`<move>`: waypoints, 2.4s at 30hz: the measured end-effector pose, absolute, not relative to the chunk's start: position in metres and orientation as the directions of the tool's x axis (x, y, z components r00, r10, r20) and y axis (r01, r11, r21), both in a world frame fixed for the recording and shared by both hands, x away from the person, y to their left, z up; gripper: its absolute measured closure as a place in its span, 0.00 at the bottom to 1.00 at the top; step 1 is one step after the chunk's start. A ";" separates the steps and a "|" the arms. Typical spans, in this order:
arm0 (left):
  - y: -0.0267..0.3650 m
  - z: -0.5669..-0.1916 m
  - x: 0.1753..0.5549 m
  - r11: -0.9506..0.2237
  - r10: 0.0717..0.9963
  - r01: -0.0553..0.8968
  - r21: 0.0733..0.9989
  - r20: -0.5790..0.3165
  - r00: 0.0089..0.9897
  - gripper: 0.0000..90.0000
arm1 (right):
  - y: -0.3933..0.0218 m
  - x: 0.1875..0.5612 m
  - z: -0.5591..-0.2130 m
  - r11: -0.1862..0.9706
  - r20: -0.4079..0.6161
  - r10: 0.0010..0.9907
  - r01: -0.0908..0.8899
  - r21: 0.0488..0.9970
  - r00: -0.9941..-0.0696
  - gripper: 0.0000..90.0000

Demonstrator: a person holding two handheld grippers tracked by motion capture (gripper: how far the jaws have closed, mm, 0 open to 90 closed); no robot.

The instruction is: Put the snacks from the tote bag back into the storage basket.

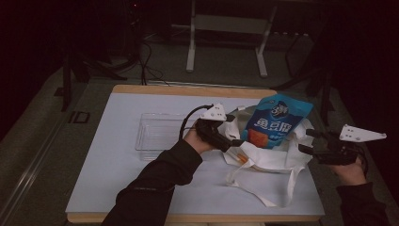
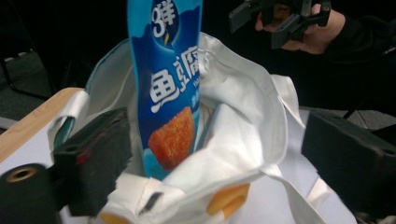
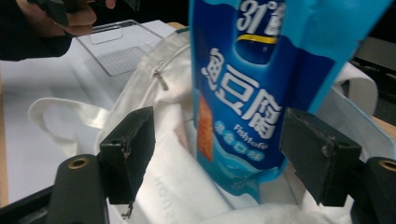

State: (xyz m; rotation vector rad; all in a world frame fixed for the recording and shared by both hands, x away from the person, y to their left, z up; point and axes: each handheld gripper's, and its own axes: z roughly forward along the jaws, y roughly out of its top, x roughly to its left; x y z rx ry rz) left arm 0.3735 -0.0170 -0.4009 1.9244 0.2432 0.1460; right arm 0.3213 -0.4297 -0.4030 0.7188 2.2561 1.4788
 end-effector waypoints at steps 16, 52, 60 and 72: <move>-0.054 -0.408 0.408 -0.391 0.309 0.135 0.910 -0.009 0.951 0.36 | -0.437 0.354 -0.409 0.311 -0.002 0.627 0.248 0.917 -0.779 0.43; -0.110 -0.415 0.434 -0.448 0.326 0.155 0.881 0.000 0.945 0.77 | -0.409 0.395 -0.424 0.346 0.014 0.595 0.271 0.898 -0.804 0.72; -0.113 -0.416 0.435 -0.466 0.319 0.149 0.872 0.009 0.948 0.93 | -0.404 0.396 -0.424 0.367 0.016 0.581 0.280 0.887 -0.814 0.85; -0.118 -0.407 0.432 -0.497 0.332 0.138 0.857 0.041 0.943 1.00 | -0.400 0.396 -0.418 0.387 0.015 0.595 0.303 0.871 -0.803 0.96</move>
